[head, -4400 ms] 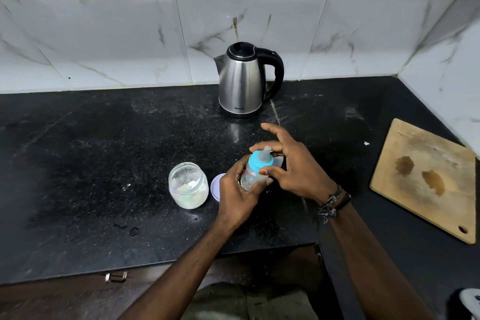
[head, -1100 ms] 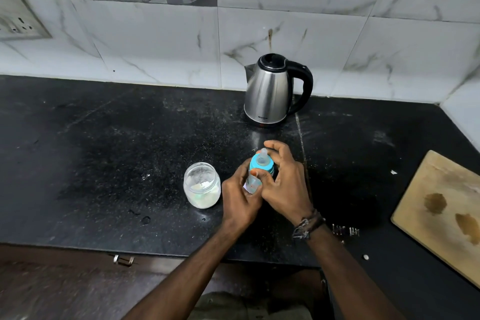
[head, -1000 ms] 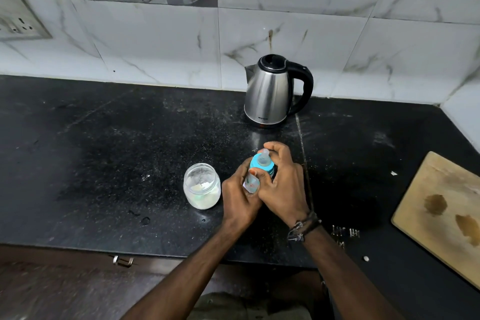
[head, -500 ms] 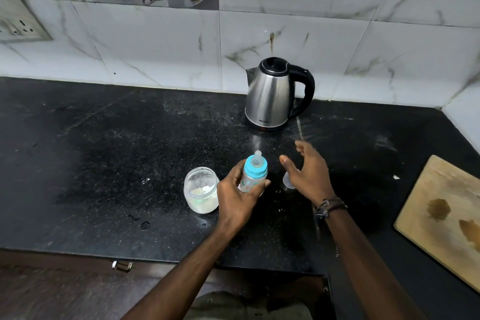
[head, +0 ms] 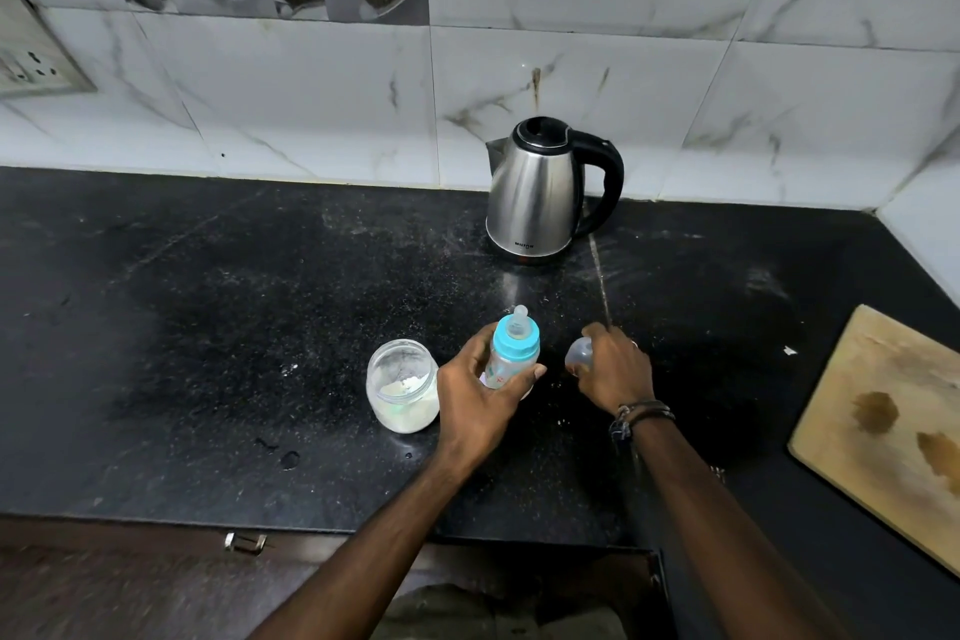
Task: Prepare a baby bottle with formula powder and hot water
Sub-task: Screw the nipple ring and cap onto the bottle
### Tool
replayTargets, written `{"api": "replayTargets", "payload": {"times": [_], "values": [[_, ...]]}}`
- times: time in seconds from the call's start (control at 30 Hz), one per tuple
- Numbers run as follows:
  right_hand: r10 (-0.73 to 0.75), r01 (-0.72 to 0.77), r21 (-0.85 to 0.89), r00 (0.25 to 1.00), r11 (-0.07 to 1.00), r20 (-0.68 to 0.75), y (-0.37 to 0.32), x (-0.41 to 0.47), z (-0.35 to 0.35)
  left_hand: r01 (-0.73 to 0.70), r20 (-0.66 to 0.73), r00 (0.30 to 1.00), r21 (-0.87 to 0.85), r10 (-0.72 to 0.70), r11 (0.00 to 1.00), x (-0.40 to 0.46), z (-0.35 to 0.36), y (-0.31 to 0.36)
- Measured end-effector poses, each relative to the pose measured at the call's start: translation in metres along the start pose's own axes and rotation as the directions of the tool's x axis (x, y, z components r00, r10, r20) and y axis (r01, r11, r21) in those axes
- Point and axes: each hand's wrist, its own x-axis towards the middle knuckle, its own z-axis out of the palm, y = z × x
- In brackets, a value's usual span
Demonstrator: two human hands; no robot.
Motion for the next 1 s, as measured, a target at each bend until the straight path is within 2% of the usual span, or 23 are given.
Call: {"api": "replayTargets", "payload": {"times": [0.13,0.23,0.33,0.43,0.67,0.83,1.0], "values": [[-0.009,0.037,0.349,0.997,0.937,-0.083,-0.004,0.004,-0.022,0.003,0.006,1.0,0.008,-0.003,1.0,0.001,-0.001,0.0],[-0.061,0.132,0.674,0.99,0.727,-0.128,-0.017,0.0,-0.059,0.01,0.013,1.0,0.008,-0.01,1.0,0.002,0.0,0.001],[-0.182,0.278,0.781,0.96,0.559,-0.212,-0.033,-0.017,-0.097,0.016,0.027,1.0,0.005,-0.016,1.0,0.001,0.0,0.0],[-0.28,0.359,0.798,0.928,0.483,-0.248,-0.047,-0.035,-0.119,0.017,0.038,0.999,0.002,-0.017,1.0,0.001,0.0,0.001],[-0.457,0.462,0.666,0.867,0.585,-0.2,-0.064,-0.054,-0.119,-0.001,0.037,0.999,0.011,0.0,1.0,0.002,-0.002,0.003],[-0.505,0.529,0.514,0.839,0.675,-0.2,-0.066,-0.058,-0.108,0.004,0.056,0.998,-0.006,-0.004,1.0,0.001,-0.001,0.006],[-0.512,0.528,0.454,0.842,0.717,-0.171,-0.068,-0.059,-0.102,-0.011,0.057,0.998,-0.01,0.011,1.0,0.002,-0.001,0.009]]}}
